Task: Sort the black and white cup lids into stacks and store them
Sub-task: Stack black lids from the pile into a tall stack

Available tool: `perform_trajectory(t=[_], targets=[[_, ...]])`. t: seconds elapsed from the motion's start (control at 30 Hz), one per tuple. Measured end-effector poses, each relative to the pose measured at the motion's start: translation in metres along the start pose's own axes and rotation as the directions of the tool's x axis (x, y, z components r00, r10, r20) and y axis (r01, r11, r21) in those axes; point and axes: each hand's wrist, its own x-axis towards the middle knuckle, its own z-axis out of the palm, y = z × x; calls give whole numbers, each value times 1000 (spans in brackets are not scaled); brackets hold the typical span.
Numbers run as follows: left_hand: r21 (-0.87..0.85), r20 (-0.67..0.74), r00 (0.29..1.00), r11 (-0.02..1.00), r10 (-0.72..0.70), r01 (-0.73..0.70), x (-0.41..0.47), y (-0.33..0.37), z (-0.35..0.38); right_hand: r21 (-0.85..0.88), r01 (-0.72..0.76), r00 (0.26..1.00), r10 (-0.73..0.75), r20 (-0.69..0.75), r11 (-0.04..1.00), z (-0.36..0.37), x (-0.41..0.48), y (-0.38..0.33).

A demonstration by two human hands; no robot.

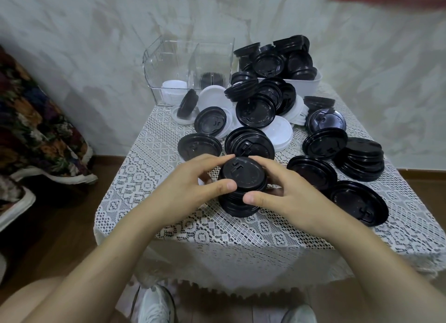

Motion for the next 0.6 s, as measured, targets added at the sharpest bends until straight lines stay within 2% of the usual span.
perform_trajectory(t=[0.03, 0.1, 0.17, 0.23, 0.33, 0.4, 0.5, 0.6], targets=[[-33, -23, 1000, 999, 3, -3, 3, 4, -4, 1, 1, 1000, -1, -5, 1000, 0, 0, 0], [-79, -167, 986, 997, 3, -16, 14, 11, -13, -1, -1, 1000, 1, -6, 1000, 0, 0, -1], [26, -361, 932, 1000, 16, -7, 34, 12, -22, -6, -8, 1000, 8, -6, 1000, 0, 0, -1], [209, -474, 880, 974, 27, 83, 55, 8, -24, -11, -16, 1000, 16, -5, 1000, -1, 0, -3], [470, -484, 871, 865, 82, 179, 84, -6, -16, -10, -24, 1000, 24, 4, 1000, -1, 1, -6], [561, -477, 873, 799, 99, 216, 99, -13, -11, -17, -19, 1000, 20, 2, 1000, -2, 0, -5], [620, -466, 883, 732, 56, 281, 114, -16, -9, -25, -24, 1000, 24, 6, 999, -2, 0, -4], [609, -451, 892, 738, 24, 289, 121, -16, -11, -31, -26, 1000, 27, 11, 999, -2, 0, -4]])
